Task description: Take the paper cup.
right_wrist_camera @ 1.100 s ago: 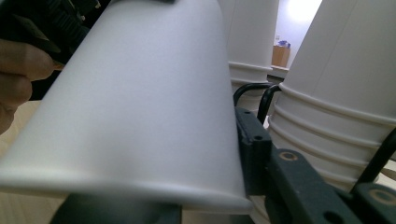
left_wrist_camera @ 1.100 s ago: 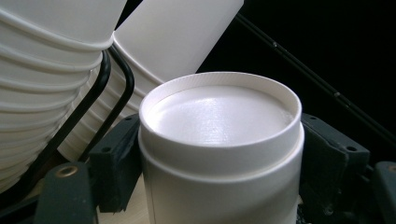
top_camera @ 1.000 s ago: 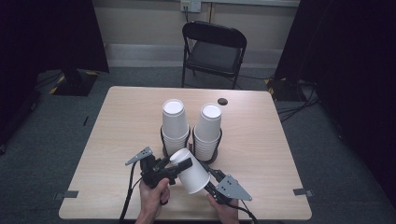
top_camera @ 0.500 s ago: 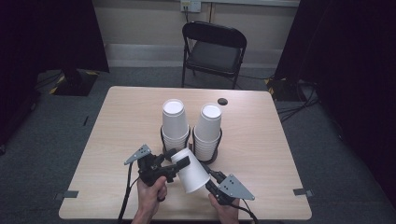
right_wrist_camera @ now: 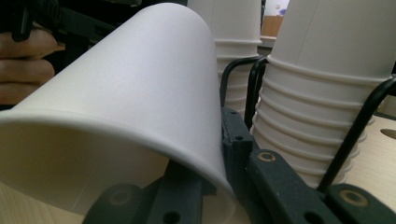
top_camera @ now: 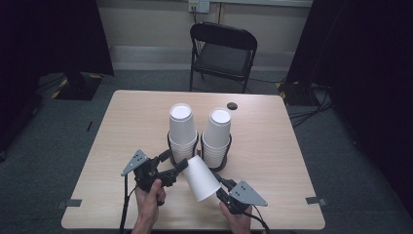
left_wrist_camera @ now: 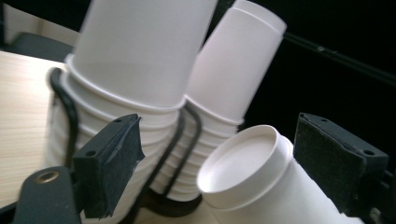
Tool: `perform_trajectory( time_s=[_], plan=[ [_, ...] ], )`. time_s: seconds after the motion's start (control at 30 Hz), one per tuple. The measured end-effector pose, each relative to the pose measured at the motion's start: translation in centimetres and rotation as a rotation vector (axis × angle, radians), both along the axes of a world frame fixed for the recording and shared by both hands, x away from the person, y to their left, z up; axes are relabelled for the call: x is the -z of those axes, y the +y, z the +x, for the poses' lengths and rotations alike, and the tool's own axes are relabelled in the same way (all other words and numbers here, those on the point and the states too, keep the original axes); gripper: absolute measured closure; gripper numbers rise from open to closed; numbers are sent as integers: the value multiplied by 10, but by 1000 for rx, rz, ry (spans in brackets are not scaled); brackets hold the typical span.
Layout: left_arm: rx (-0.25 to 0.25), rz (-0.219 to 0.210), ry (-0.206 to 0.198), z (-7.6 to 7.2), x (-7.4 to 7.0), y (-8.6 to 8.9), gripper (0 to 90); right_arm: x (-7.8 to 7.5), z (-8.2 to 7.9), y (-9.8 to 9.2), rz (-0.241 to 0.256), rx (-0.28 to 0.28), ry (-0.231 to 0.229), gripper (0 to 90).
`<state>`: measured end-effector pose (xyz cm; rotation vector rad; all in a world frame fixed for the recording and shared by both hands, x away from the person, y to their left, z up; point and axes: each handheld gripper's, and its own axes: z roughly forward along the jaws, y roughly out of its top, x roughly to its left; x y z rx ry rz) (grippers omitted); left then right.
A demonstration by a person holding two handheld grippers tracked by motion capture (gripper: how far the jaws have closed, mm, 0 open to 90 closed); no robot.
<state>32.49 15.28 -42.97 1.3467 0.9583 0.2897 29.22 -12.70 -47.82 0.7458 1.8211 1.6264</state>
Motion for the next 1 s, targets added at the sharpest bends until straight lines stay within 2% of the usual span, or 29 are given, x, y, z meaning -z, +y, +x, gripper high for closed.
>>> perform_trajectory(
  time_s=[0.03,0.1,0.2,0.23,0.3,0.47,0.53,0.7,0.77,0.8,0.83,0.9,0.93,0.97,1.0],
  plan=[
    [-29,42,-9,-1,0,0,156,0,0,0,-6,5,7,860],
    [-60,94,-31,-1,0,2,157,-1,0,-2,-17,8,31,860],
    [-72,112,-44,-1,2,4,160,-2,1,-4,-31,23,59,860],
    [-95,140,-67,-1,3,6,159,-2,2,-5,-39,24,72,860],
    [-102,165,-86,-1,5,7,157,-2,3,-6,-49,24,91,860],
    [-82,206,-124,-7,9,11,159,-4,3,-9,-61,2,117,860],
    [-42,212,-150,-8,10,13,155,-6,4,-10,-74,-1,127,860],
    [38,265,-208,-11,11,12,153,-13,7,-11,-133,-2,177,859],
    [57,272,-231,-12,12,9,152,-15,8,-12,-146,-10,190,859],
    [57,272,-231,-12,12,9,150,-16,9,-12,-153,-13,203,859],
    [40,312,-223,-12,14,5,161,-17,10,-13,-161,-13,210,859],
    [57,345,-234,-11,17,3,161,-18,11,-15,-178,-13,227,859],
    [57,345,-234,-11,17,3,155,-18,11,-15,-178,-13,227,859],
    [66,379,-227,-12,18,0,154,-20,12,-17,-187,-15,240,858],
    [66,379,-227,-12,18,0,156,-21,12,-19,-189,-20,240,858]
  ],
)
